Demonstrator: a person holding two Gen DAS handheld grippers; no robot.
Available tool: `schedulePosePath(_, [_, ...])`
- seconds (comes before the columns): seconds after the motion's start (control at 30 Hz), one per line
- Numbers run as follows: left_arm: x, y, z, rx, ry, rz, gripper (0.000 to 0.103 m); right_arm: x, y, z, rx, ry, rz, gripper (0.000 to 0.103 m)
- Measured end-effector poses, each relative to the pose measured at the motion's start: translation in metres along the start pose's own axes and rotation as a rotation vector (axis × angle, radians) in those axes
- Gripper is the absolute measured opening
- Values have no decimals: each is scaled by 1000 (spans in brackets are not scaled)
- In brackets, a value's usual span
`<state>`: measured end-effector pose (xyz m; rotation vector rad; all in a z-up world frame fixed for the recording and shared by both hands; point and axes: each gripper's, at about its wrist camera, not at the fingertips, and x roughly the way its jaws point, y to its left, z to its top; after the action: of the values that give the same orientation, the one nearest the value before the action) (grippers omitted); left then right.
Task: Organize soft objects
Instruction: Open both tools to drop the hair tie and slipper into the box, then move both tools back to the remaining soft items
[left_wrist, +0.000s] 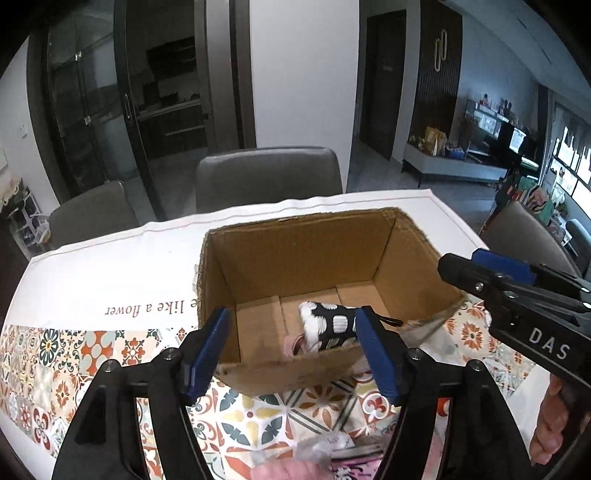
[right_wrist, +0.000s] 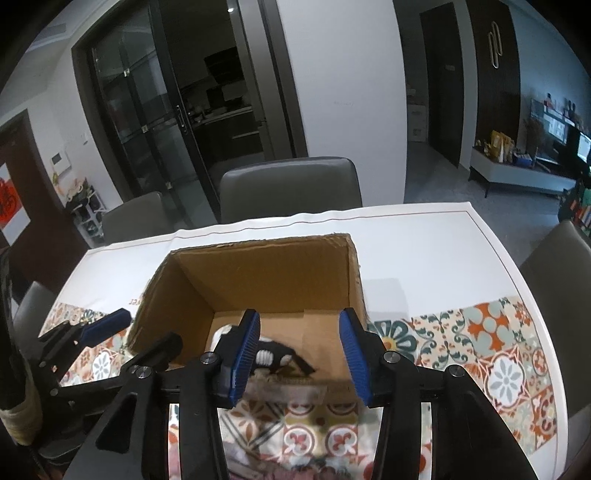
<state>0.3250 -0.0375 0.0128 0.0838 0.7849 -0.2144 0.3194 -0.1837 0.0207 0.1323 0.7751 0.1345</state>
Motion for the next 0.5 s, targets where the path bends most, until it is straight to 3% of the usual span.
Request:
schedulePosePath(0.13, [-27,-1,-5,-3,-46,12,77,-17,2,-6,11,-10,12,46])
schedulePosePath(0.3, [-55,-5,-15,-10,-81,32,78,-42,5,-14,9,-40,19,53])
schedulePosePath(0.5, [-82,-4,-31,-29,-104,55,78,-69,11,-26,-1,-75,23,53])
